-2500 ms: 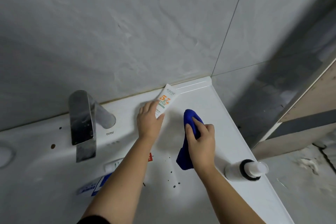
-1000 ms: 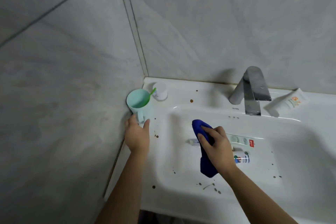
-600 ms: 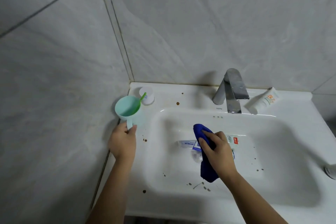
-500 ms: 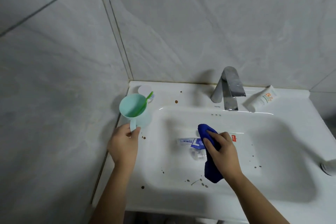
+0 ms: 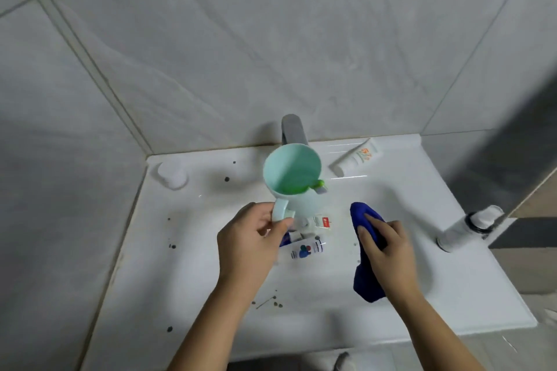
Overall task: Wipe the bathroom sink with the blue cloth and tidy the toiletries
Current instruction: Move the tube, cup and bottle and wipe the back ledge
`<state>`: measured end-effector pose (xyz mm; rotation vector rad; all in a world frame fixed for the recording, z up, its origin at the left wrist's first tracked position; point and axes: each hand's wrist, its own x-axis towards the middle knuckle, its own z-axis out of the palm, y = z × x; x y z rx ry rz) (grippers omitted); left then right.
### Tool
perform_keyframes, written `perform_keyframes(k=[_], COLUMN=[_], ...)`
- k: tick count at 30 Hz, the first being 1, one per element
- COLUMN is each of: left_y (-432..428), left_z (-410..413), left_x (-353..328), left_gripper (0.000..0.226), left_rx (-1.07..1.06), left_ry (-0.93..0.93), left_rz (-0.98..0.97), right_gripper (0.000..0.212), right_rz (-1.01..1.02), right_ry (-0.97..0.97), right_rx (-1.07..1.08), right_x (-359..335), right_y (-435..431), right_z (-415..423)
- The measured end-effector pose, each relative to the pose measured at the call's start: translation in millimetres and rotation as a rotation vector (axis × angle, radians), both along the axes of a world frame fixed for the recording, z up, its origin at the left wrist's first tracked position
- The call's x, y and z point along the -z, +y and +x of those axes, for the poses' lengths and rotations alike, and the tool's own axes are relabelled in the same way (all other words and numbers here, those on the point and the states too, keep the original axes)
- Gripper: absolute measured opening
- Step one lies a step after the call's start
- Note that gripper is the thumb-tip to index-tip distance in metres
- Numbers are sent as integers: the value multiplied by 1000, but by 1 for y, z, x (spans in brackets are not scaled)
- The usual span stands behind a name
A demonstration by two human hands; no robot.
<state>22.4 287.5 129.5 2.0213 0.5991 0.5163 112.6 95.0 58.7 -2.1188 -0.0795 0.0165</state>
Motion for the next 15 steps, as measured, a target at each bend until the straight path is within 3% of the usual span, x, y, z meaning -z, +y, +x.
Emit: perform_keyframes(k=[7, 15], left_y=[-67, -115], left_z=[101, 226], left_x=[22, 67], left_gripper=[16, 21], left_rx=[183, 325], left_ry=[83, 223], left_rz=[-47, 6], right_gripper=[30, 31], right_rz=[53, 91], right_ry=[49, 167], right_rx=[214, 247], right_x=[7, 40], right_y=[-51, -66], right_z=[32, 79])
